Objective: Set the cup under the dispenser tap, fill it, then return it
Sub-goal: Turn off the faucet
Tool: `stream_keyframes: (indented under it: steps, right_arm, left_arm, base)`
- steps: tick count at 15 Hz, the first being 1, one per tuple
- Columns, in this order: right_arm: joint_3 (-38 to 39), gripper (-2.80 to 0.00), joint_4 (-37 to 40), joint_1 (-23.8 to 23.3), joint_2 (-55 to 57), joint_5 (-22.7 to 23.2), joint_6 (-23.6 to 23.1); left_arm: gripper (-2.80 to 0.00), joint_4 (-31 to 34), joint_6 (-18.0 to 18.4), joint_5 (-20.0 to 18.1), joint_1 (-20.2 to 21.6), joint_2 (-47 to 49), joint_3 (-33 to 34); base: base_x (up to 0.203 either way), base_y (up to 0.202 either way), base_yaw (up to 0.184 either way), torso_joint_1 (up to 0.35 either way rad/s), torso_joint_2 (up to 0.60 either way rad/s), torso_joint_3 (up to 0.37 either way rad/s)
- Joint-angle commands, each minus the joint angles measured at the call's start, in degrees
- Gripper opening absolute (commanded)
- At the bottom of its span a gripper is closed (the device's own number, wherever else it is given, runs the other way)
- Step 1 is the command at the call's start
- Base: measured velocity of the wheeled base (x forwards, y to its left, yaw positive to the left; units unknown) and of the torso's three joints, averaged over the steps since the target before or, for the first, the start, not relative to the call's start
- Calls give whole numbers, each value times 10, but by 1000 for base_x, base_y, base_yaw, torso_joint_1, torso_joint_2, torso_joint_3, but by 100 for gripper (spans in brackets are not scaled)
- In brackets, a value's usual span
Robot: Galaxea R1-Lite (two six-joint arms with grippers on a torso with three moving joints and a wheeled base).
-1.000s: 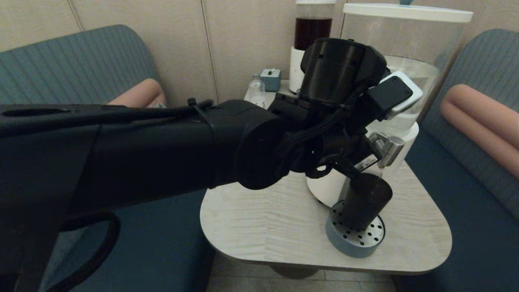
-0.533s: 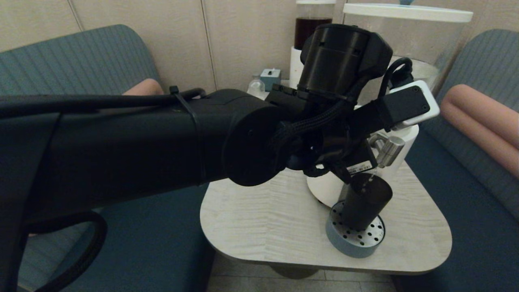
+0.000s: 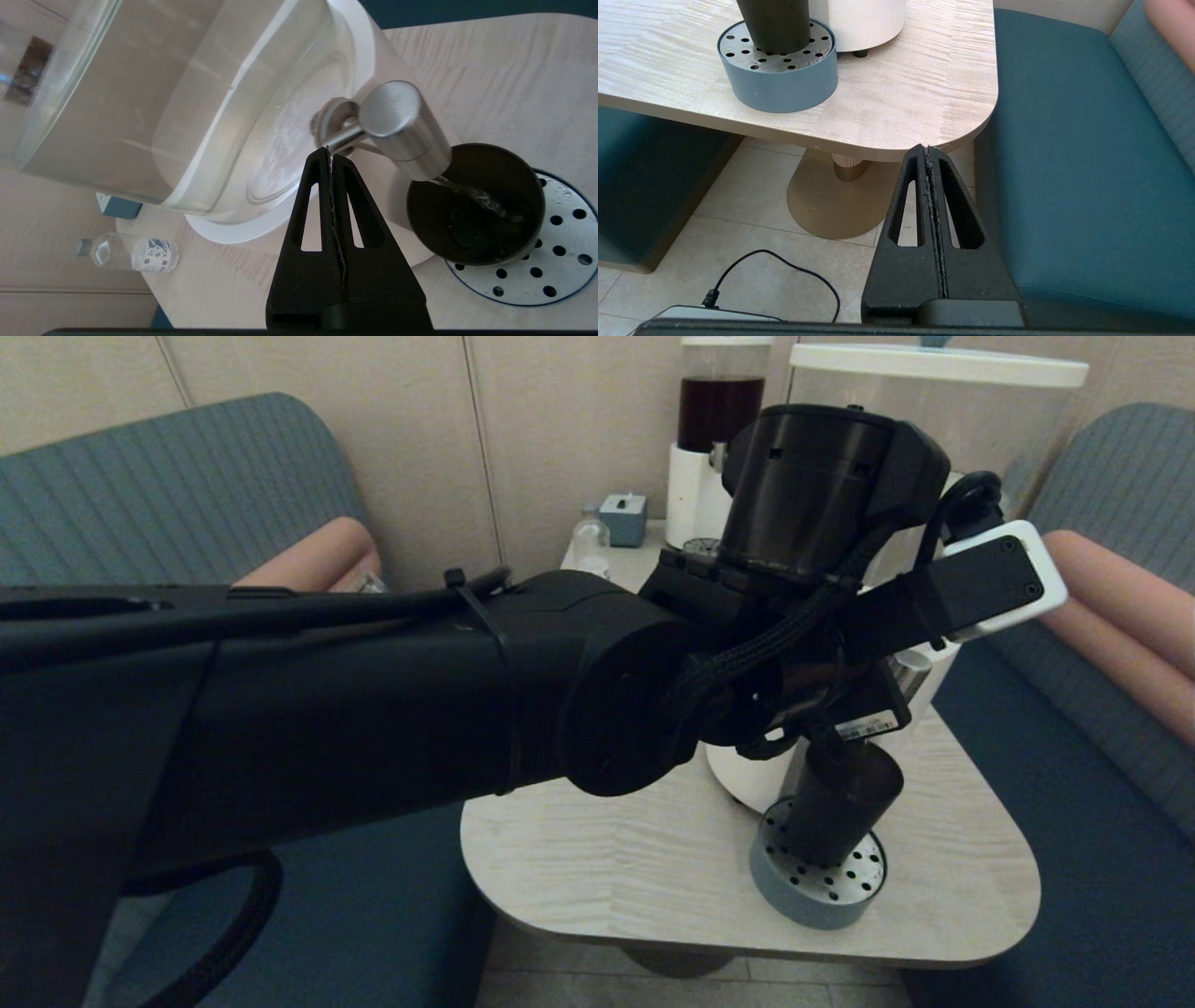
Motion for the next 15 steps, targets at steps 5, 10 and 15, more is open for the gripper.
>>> stream_keyframes:
  steps: [5,10,15]
  right_arm:
    - [0,-280,0,0,-1,1,0]
    - [0,-280,0,0,-1,1,0]
    - [0,-280,0,0,-1,1,0]
  left_arm:
    - [-280,-2,2,0,-1,7,-1]
    - [-280,-14,2,-2,-1,16,-1]
    - [-280,-26,3,-3,-1,21,-1]
  base:
    - [0,0,0,0,0,0]
    - [0,0,0,0,0,0]
    - [0,0,0,0,0,0]
